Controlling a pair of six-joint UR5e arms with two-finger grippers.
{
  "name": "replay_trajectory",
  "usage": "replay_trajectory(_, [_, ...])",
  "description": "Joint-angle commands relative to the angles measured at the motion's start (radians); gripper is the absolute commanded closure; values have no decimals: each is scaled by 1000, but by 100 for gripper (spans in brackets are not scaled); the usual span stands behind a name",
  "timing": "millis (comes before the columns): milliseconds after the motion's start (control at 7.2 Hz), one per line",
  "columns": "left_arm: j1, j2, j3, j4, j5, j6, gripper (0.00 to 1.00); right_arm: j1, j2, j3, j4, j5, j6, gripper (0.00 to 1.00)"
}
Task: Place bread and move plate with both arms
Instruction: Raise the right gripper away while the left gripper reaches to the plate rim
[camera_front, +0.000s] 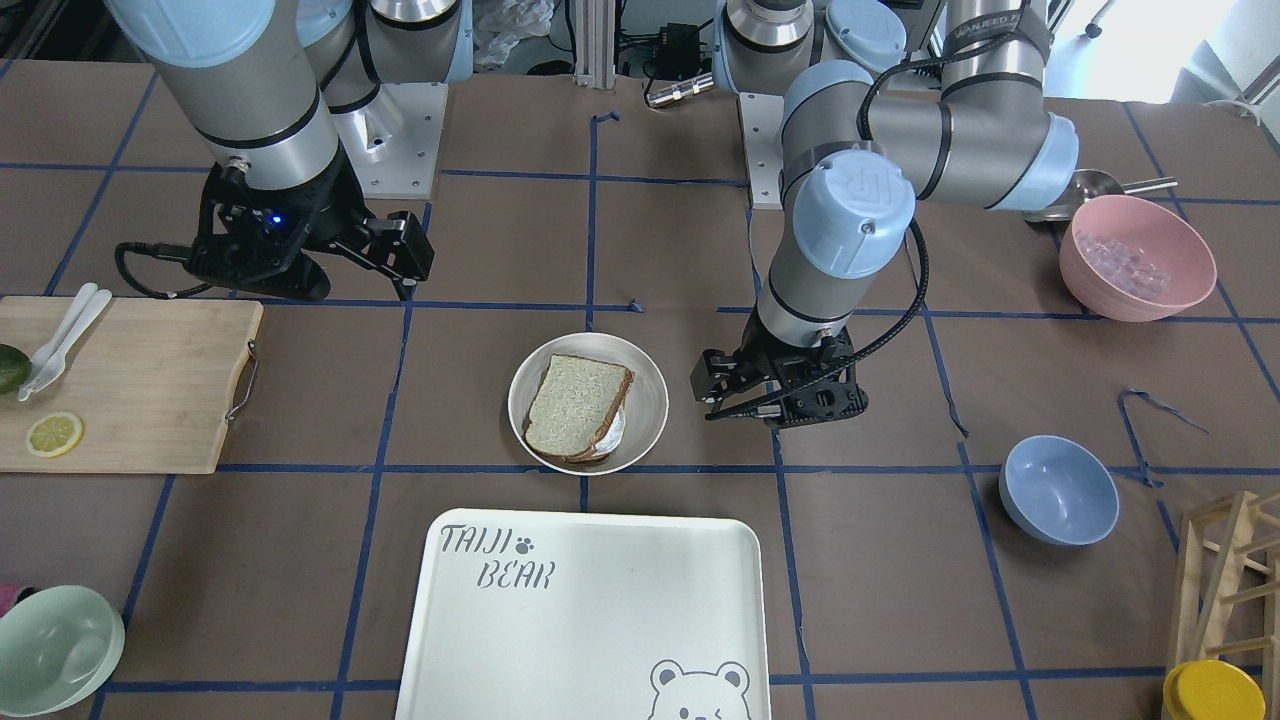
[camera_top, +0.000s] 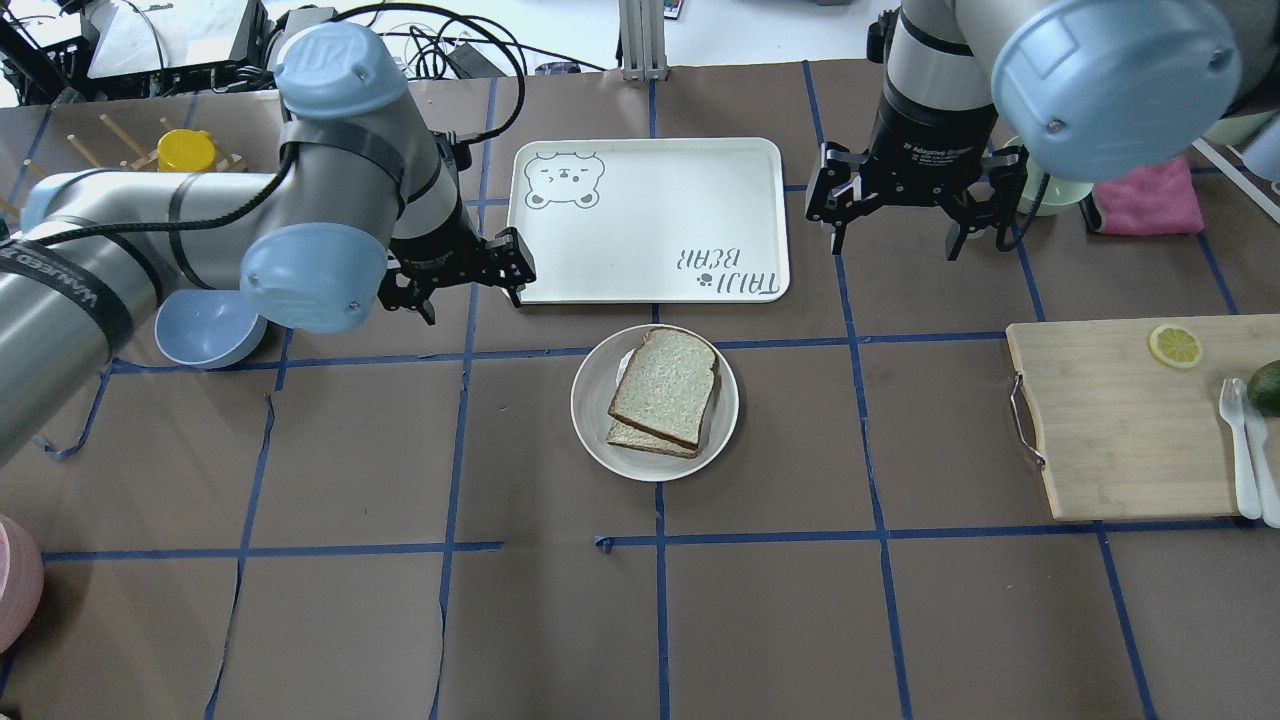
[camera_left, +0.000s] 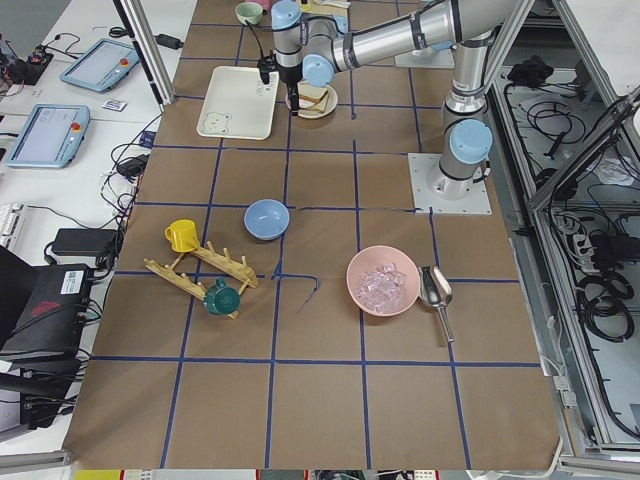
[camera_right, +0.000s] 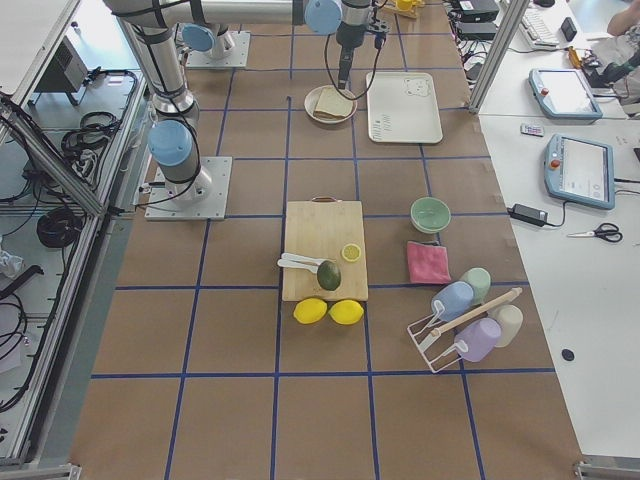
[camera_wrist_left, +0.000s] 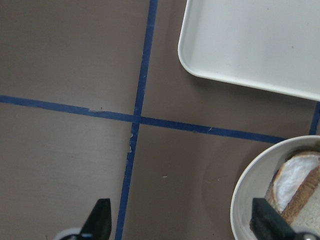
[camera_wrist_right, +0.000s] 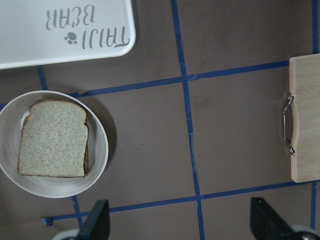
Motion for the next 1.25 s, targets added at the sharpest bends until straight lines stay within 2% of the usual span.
replay_trajectory(0, [-51, -83, -23, 93, -69, -86, 0, -4, -11, 6, -3, 53, -97, 0])
replay_trajectory(139, [-58, -102, -43, 102, -114, -92, 0, -6, -25, 6, 7, 41, -108, 0])
replay_trajectory(278, [-62, -113, -68, 105, -117, -92, 6, -6, -37, 6, 9, 39, -105, 0])
replay_trajectory(417, [-77, -120, -95, 119, -119, -85, 7, -8, -37, 5, -12, 41, -108, 0])
replay_trajectory(556, [-87, -126, -102, 133, -120, -77, 18, -20, -37, 5, -17, 41, -111, 0])
replay_trajectory(694, [-88, -136, -103, 133, -120, -59, 48, -43, -37, 6, -14, 41, -105, 0])
replay_trajectory(833, [-87, -137, -105, 131, -120, -36, 84, -61, -37, 6, -19, 39, -102, 0])
replay_trajectory(972, [-87, -139, -105, 133, -120, -27, 100, -79, -37, 6, -23, 39, -106, 0])
replay_trajectory(1111, [-87, -139, -103, 136, -120, -23, 100, -89, -39, 6, -46, 39, -96, 0])
